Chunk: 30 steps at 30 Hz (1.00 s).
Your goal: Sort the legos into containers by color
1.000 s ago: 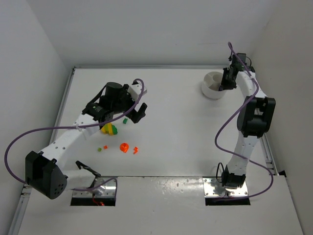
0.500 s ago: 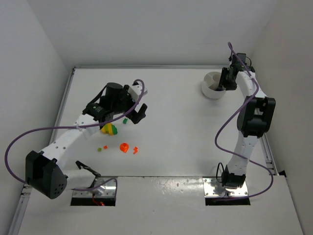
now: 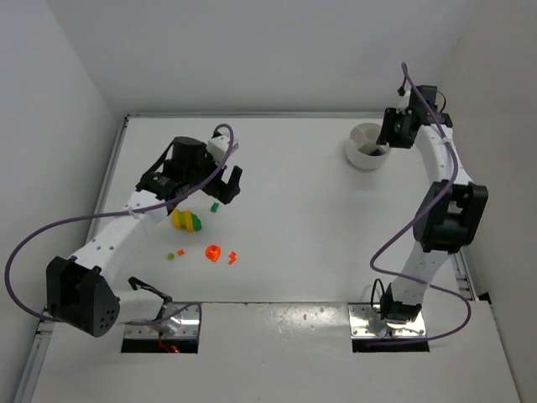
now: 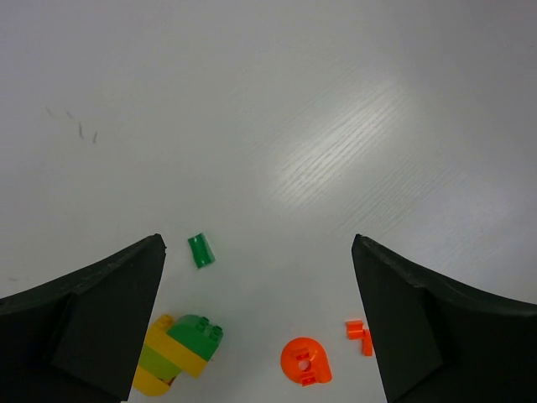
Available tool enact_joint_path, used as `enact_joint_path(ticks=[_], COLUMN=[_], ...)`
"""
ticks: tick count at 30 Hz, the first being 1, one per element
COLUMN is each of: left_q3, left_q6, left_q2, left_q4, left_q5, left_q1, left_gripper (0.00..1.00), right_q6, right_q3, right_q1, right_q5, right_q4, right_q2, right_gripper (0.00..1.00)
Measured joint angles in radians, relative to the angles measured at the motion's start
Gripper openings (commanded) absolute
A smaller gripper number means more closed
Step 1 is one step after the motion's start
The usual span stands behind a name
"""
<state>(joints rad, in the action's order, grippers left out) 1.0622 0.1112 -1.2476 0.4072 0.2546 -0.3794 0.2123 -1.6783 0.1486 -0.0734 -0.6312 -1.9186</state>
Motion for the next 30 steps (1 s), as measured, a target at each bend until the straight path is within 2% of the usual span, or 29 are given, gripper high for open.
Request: enact_joint_path(ticks=[6, 9, 14, 16, 20, 23, 24, 30], left_q3=[0.025, 0.006, -0.071, -0.106, -0.135, -0.145, -0.15, -0.152], left_q6=[-0.026, -0.023, 0.069, 0.131, 0.198, 0.193, 0.185, 0.111], left_q2=[-0.071, -0.089, -0.095, -0.099, -0.138, -0.16, -0.163, -0.222], left_q4=[0.045, 0.051, 0.077, 0.098, 0.129, 0.113, 0.103, 0.024], left_q5=[-0.024, -0.059, -0.032, -0.002, 0.019, 0.008, -0.002, -0.072], left_q1=[0.12, 0.218, 0.315, 0.313, 0.282, 0.246, 0.231, 0.138], left_gripper=[1.0, 1.0, 1.0, 1.0, 0.89, 0.78, 0.72, 0.69], right_q6=[-0.099, -0.135, -0.177, -0.187, -0.194, -0.194, -0.194, -0.193], right_q3=[0.017, 0.07, 0.196, 0.228, 0.269, 0.299, 0.306, 0.325], right_q1=[-0.008, -0.023, -0.06, -0.078, -0.118, -0.147, -0.154, -0.171], right_q5=[-0.197, -0.292, -0.378, -0.398, -0.414, -0.411, -0.408, -0.394], right_q4=[-0.051, -0.075, -0.128, -0.139, -0.13, -0.122, -0.119, -0.102], right_q2=[0.114, 0.129, 0.129, 0.129, 0.131, 0.137, 0.139, 0.162], right_gripper=[0.45, 0.47, 0.5, 0.5, 0.5, 0.5, 0.5, 0.5])
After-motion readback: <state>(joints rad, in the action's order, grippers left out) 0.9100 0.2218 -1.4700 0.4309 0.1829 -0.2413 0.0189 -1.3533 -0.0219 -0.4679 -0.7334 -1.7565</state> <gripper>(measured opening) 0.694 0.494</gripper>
